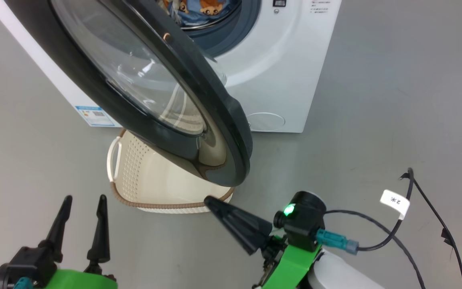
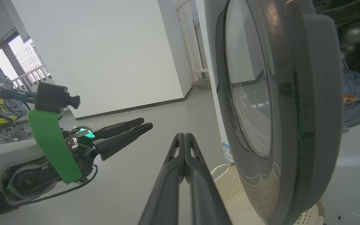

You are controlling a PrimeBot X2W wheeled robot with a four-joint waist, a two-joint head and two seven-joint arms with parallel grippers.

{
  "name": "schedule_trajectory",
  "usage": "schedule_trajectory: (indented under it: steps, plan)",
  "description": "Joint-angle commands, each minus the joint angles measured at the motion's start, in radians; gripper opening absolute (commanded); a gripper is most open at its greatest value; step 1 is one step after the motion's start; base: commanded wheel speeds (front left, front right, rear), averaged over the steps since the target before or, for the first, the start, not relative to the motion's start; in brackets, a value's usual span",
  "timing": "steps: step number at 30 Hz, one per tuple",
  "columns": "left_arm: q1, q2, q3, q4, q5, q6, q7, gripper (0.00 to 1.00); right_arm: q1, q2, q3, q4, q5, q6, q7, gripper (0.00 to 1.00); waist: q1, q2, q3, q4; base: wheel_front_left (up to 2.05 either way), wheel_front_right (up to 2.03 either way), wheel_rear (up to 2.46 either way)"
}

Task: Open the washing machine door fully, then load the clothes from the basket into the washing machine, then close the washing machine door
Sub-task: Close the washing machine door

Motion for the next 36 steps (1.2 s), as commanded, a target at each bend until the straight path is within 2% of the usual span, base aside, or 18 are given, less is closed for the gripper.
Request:
schedule_trajectory:
  steps: [1, 22, 30, 36]
  plan:
    - [-0.031, 0.012, 0.029, -0.028, -0.004, -0.001, -0.006, 1.0, -0.015, 0.024, 0.002, -0.019, -0.01, 0.006, -0.005, 0.0, -0.0001, 0.0, 0.006, 0.006, 0.0, 0.0, 0.0]
    - [-0.091, 0.011, -0.004, -0.036, -0.014, -0.002, -0.006, 1.0, -0.101, 0.047, -0.157, 0.086, -0.081, 0.006, -0.005, 0.0, -0.0001, 0.0, 0.094, 0.037, 0.0, 0.0, 0.0]
    - [-0.106, 0.011, -0.013, -0.036, -0.009, -0.002, -0.006, 1.0, -0.125, 0.065, -0.264, 0.106, -0.106, 0.006, -0.005, 0.0, -0.0001, 0.0, 0.117, 0.04, 0.0, 0.0, 0.0]
    - [-0.126, 0.013, -0.022, -0.041, 0.003, -0.002, -0.006, 1.0, -0.18, 0.045, -0.29, 0.134, -0.143, 0.006, -0.005, 0.0, -0.0001, 0.0, 0.154, 0.045, 0.0, 0.0, 0.0]
